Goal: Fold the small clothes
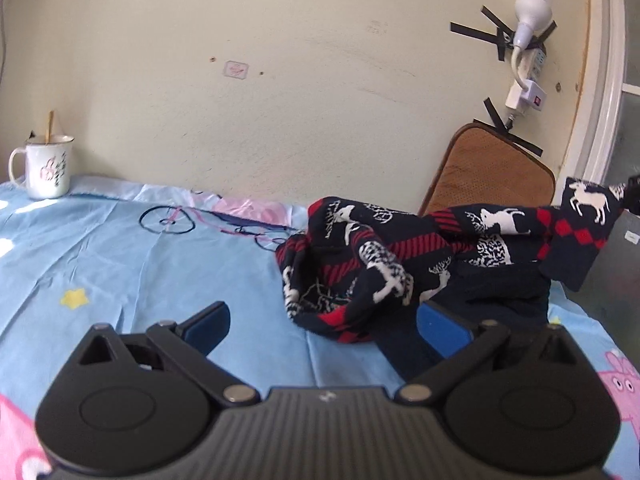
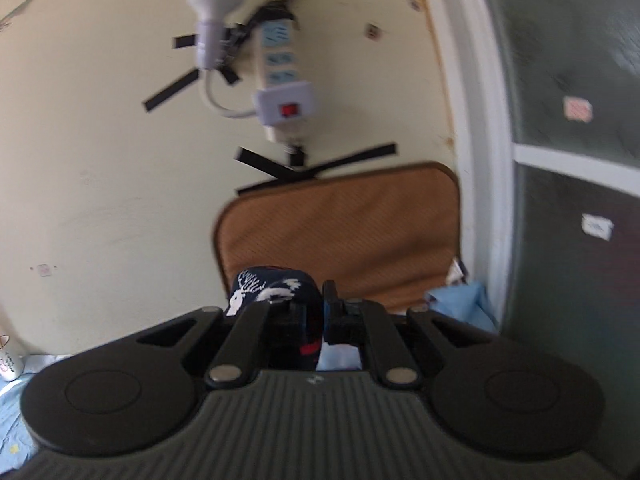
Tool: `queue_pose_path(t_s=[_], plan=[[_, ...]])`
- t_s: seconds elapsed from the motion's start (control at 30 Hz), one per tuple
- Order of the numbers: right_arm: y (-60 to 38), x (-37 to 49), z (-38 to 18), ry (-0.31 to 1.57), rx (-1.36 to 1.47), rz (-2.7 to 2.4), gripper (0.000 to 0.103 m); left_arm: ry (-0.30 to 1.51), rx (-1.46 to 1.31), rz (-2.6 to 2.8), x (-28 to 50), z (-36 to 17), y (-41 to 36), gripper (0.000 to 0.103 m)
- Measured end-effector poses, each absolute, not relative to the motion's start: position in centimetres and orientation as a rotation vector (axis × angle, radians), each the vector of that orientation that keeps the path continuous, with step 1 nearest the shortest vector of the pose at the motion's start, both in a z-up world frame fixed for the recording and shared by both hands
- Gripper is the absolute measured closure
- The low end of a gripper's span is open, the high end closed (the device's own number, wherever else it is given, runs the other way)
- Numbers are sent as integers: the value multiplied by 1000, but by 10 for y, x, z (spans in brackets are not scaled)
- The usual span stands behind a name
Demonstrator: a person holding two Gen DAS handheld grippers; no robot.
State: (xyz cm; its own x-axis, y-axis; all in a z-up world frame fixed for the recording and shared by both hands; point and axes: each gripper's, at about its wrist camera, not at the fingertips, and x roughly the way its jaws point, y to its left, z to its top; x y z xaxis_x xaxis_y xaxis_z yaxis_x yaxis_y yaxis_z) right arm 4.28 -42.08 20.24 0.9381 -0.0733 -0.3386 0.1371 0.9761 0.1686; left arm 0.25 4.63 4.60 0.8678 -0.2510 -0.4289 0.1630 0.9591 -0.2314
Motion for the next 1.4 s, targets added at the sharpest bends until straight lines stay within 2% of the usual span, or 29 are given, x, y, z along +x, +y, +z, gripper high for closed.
queue_pose_path(t_s=[0.1, 0.13, 0.17, 0.2, 0.27, 0.37, 0.5, 0.53, 0.57, 0.67, 0.8, 0.83, 0.87, 0.9, 0.93, 0.97, 1.0, 1.03, 1.07, 1.1, 1.23, 1.3, 1.33, 1.4], plan=[[-461, 31, 167, 380, 328, -149, 93, 509, -135, -255, 33, 50, 27, 4], [-468, 28, 157, 387, 358, -159, 93, 530, -121, -251, 45, 50, 22, 15], [-472, 26, 149, 394, 374, -172, 93, 557, -117, -253, 57, 49, 17, 35], [-476, 26, 144, 396, 388, -181, 93, 588, -123, -260, 69, 48, 13, 45], [-481, 25, 142, 393, 418, -178, 93, 641, -144, -293, 84, 39, 7, 80], [-481, 15, 156, 338, 463, -133, 93, 655, -152, -292, 91, 41, 4, 85], [-474, -5, 198, 216, 505, -44, 94, 564, -295, -323, 69, 84, 52, 89], [-473, -15, 211, 177, 525, -10, 94, 524, -338, -318, 61, 98, 68, 99], [-473, -24, 224, 140, 539, 19, 94, 470, -363, -293, 49, 113, 86, 101], [-467, -59, 259, 34, 532, 79, 94, 312, -413, -252, 0, 160, 144, 101], [-461, -109, 278, -46, 476, 84, 94, 261, -407, -156, -44, 183, 192, 101], [-461, -119, 277, -57, 456, 63, 94, 279, -413, -145, -46, 181, 195, 94], [-462, -130, 269, -66, 419, 21, 94, 303, -413, -150, -45, 175, 193, 77], [-462, -136, 263, -57, 392, -18, 90, 327, -407, -160, -41, 168, 188, 64], [-464, -139, 254, -26, 373, -59, 90, 356, -397, -170, -35, 159, 178, 35], [-469, -140, 244, 9, 376, -98, 90, 389, -391, -184, -28, 150, 169, 14], [-475, -139, 229, 66, 380, -153, 80, 432, -390, -217, -20, 138, 158, 10], [-480, -136, 217, 131, 372, -206, 68, 482, -394, -257, -11, 127, 147, 8], [-484, -133, 204, 205, 355, -251, 42, 532, -401, -287, 2, 118, 136, 7], [-487, -130, 190, 277, 322, -281, 30, 598, -415, -309, 14, 103, 123, 6], [-500, -134, 140, 468, 141, -457, 29, 799, -517, -330, 64, 55, 100, 5], [-514, -136, 123, 557, 81, -538, 21, 868, -561, -330, 82, 32, 95, 5], [-523, -137, 116, 597, 72, -550, 21, 886, -566, -332, 89, 25, 92, 7], [-536, -143, 111, 603, 107, -548, 21, 906, -555, -316, 97, 16, 85, 27]])
